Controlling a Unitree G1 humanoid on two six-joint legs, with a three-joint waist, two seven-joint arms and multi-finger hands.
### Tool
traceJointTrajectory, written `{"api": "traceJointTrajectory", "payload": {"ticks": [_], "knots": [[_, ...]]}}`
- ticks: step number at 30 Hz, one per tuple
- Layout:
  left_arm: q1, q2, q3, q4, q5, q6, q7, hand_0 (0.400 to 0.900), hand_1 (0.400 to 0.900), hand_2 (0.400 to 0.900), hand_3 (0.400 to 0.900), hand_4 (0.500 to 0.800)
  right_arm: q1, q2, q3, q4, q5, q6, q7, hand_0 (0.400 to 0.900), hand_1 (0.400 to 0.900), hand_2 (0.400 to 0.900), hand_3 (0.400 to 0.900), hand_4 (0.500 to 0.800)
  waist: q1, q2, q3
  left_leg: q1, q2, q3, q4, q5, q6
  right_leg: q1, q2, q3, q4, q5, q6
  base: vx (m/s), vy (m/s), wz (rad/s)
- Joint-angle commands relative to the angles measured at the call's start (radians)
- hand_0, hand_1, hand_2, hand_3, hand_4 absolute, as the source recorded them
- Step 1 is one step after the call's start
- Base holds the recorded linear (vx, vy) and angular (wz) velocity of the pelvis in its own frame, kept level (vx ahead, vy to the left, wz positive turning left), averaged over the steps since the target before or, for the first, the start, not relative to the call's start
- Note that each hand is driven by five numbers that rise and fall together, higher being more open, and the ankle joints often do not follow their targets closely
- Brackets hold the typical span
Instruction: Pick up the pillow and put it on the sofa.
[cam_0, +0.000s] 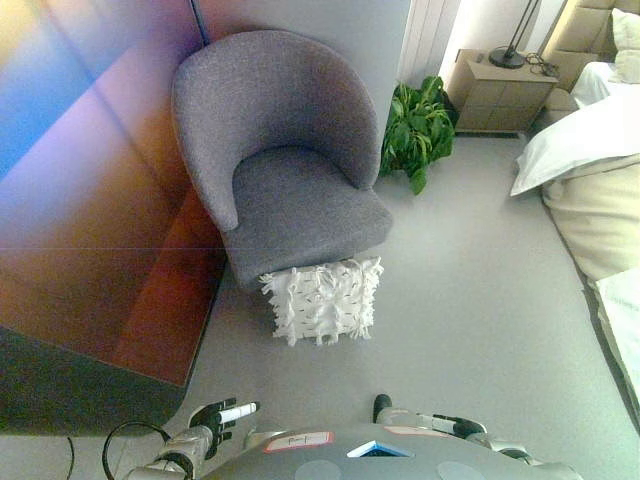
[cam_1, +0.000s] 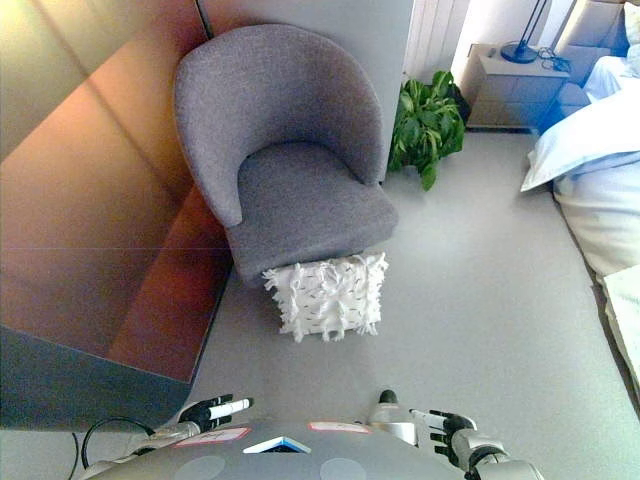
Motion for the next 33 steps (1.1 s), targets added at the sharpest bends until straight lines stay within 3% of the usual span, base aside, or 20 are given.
{"api": "traceJointTrajectory", "payload": {"ticks": [1,3,6,8,13,14,18,21,23,25,27,28,29,31,32,33], "knots": [[-0.066,0.031,-0.006,0.008,0.008,-0.006,0.016,0.9,0.9,0.9,0.9,0.8,-0.09,0.014,0.012,0.05,0.029,0.013,-0.001,0.9,0.9,0.9,0.9,0.8,-0.019,-0.02,0.054,-0.037,-0.074,-0.029,0.046,-0.037,0.09,0.041,0.094,-0.008,0.122,-0.209,-0.045,0.02,-0.174,0.17],[-0.074,0.029,-0.014,-0.001,0.009,0.003,0.016,0.9,0.9,0.9,0.9,0.8,-0.097,0.006,0.01,0.044,0.043,0.019,-0.009,0.9,0.9,0.9,0.9,0.8,-0.028,-0.024,0.066,-0.063,-0.051,-0.038,0.103,-0.035,0.08,0.023,0.106,0.013,0.159,-0.226,-0.063,0.02,-0.191,0.17],[-0.079,0.025,-0.001,-0.006,-0.009,-0.003,0.015,0.9,0.9,0.9,0.9,0.8,-0.106,-0.005,0.003,0.038,0.031,0.033,-0.018,0.9,0.9,0.9,0.9,0.8,-0.04,-0.047,0.082,-0.105,-0.016,-0.018,0.262,-0.043,0.094,0.001,0.104,0.017,0.206,-0.239,-0.085,0.04,-0.179,-0.04],[-0.078,0.026,0.011,-0.015,-0.026,-0.001,0.016,0.9,0.9,0.9,0.9,0.8,-0.098,-0.016,-0.003,0.043,0.013,0.036,-0.015,0.9,0.9,0.9,0.9,0.8,-0.037,-0.053,0.097,-0.167,0.002,-0.012,0.336,-0.002,0.098,0.012,0.114,0.035,0.226,-0.25,-0.095,0.1,-0.17,-0.13],[-0.06,0.023,0.038,-0.008,-0.032,-0.006,0.02,0.9,0.9,0.9,0.9,0.8,-0.082,-0.037,-0.039,0.065,0.01,0.032,-0.004,0.9,0.9,0.9,0.9,0.8,-0.009,-0.036,0.13,-0.268,0.027,-0.007,0.242,0.161,0.04,0.09,0.144,0.03,0.215,-0.281,-0.089,0.2,-0.027,-0.15],[-0.05,0.019,0.042,0.001,-0.04,-0.014,0.022,0.9,0.9,0.9,0.9,0.8,-0.077,-0.045,-0.043,0.064,0.007,0.031,0.005,0.9,0.9,0.9,0.9,0.8,0.013,-0.029,0.135,-0.319,0.022,-0.038,0.196,0.223,0.021,0.123,0.15,0.034,0.202,-0.291,-0.09,0.3,0.027,-0.34],[-0.029,0.014,0.052,0.018,-0.056,-0.01,0.021,0.9,0.9,0.9,0.9,0.8,-0.064,-0.053,-0.034,0.059,-0.005,0.016,0.026,0.9,0.9,0.9,0.9,0.8,0.061,-0.024,0.143,-0.388,0.008,-0.106,0.062,0.3,0.0,0.198,0.14,0.05,0.188,-0.326,-0.089,0.39,0.079,-0.5],[0.0,0.007,0.064,0.031,-0.06,-0.011,0.02,0.9,0.9,0.9,0.9,0.8,-0.059,-0.055,-0.022,0.055,-0.03,0.005,0.039,0.9,0.9,0.9,0.9,0.8,0.088,0.0,0.139,-0.42,0.018,-0.149,0.011,0.344,-0.016,0.231,0.147,0.058,0.221,-0.387,-0.094,0.5,0.14,-0.54],[0.016,0.003,0.067,0.033,-0.069,-0.007,0.027,0.9,0.9,0.9,0.9,0.8,-0.054,-0.056,-0.019,0.056,-0.04,-0.002,0.056,0.9,0.9,0.9,0.9,0.8,0.095,0.024,0.137,-0.435,0.038,-0.141,0.004,0.372,-0.029,0.243,0.157,0.054,0.265,-0.44,-0.101,0.5,0.186,-0.32],[0.023,-0.001,0.07,0.035,-0.076,-0.005,0.035,0.9,0.9,0.9,0.9,0.8,-0.051,-0.052,-0.022,0.06,-0.05,-0.019,0.072,0.9,0.9,0.9,0.9,0.8,0.101,0.044,0.138,-0.452,0.054,-0.095,0.015,0.389,-0.038,0.26,0.157,0.042,0.321,-0.494,-0.106,0.55,0.268,-0.11],[0.022,-0.002,0.074,0.04,-0.071,-0.001,0.034,0.9,0.9,0.9,0.9,0.8,-0.049,-0.047,-0.029,0.064,-0.042,-0.035,0.08,0.9,0.9,0.9,0.9,0.8,0.108,0.048,0.138,-0.477,0.05,-0.052,0.049,0.392,-0.036,0.282,0.145,0.035,0.366,-0.537,-0.105,0.57,0.31,0.04],[0.023,-0.001,0.074,0.039,-0.064,0.005,0.034,0.9,0.9,0.9,0.9,0.8,-0.05,-0.045,-0.036,0.065,-0.039,-0.038,0.083,0.9,0.9,0.9,0.9,0.8,0.11,0.042,0.136,-0.495,0.048,-0.026,0.076,0.348,-0.019,0.289,0.131,0.031,0.387,-0.543,-0.099,0.64,0.364,0.18],[0.029,0.002,0.075,0.035,-0.041,0.013,0.034,0.9,0.9,0.9,0.9,0.8,-0.061,-0.035,-0.044,0.056,-0.031,-0.03,0.069,0.9,0.9,0.9,0.9,0.8,0.114,0.009,0.128,-0.513,0.017,0.015,0.089,0.233,0.012,0.309,0.08,0.018,0.416,-0.54,-0.067,0.57,0.35,0.06],[0.03,0.022,0.077,0.036,-0.032,-0.013,0.025,0.9,0.9,0.9,0.9,0.8,-0.073,-0.024,-0.03,0.041,-0.025,-0.035,0.076,0.9,0.9,0.9,0.9,0.8,0.13,-0.003,0.121,-0.581,0.023,-0.008,0.298,0.241,0.018,0.318,0.066,0.019,0.437,-0.555,-0.069,0.58,0.323,0.07],[0.028,0.03,0.083,0.032,-0.02,-0.02,0.018,0.9,0.9,0.9,0.9,0.8,-0.07,-0.022,-0.03,0.037,-0.045,-0.052,0.078,0.9,0.9,0.9,0.9,0.8,0.137,-0.011,0.114,-0.603,0.028,-0.007,0.366,0.227,0.025,0.331,0.055,0.01,0.434,-0.537,-0.062,0.64,0.338,0.21],[0.02,0.04,0.087,0.019,-0.01,-0.02,0.011,0.9,0.9,0.9,0.9,0.8,-0.071,-0.019,-0.027,0.023,-0.068,-0.061,0.074,0.9,0.9,0.9,0.9,0.8,0.139,-0.031,0.104,-0.605,0.024,0.006,0.4,0.192,0.044,0.338,0.02,-0.017,0.431,-0.479,-0.034,0.56,0.337,0.17]]}}
